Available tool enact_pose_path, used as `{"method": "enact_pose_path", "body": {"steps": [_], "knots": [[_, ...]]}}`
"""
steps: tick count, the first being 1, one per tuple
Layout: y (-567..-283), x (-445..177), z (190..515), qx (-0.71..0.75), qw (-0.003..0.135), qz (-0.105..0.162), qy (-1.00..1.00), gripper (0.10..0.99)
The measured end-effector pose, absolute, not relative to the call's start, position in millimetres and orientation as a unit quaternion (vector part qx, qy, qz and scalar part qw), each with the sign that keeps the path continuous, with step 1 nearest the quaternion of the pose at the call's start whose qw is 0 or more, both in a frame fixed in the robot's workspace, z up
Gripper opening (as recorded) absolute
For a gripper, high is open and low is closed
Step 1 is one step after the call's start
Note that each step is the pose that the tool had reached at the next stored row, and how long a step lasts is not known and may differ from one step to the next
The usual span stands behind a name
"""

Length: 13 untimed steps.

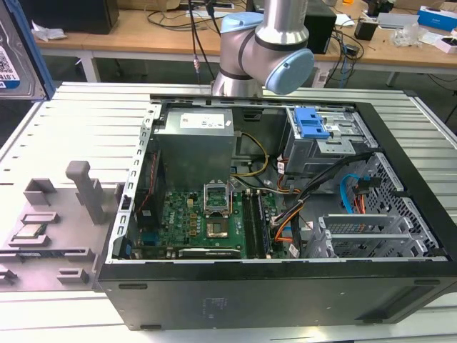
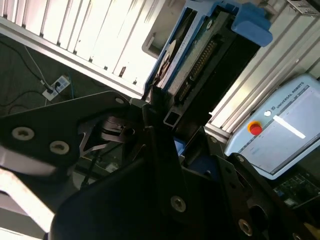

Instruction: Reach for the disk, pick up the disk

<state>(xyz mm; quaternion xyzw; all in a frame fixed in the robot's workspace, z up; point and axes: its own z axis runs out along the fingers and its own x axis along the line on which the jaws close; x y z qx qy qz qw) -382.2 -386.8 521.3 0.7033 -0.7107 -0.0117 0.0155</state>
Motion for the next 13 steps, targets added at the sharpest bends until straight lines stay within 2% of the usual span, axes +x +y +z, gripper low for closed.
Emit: {"method": "enact_pose_path", "body": {"steps": [13], "knots": [[-387,-348,521,0.704,0.016,-0.011,-0.71,0.369]]}}
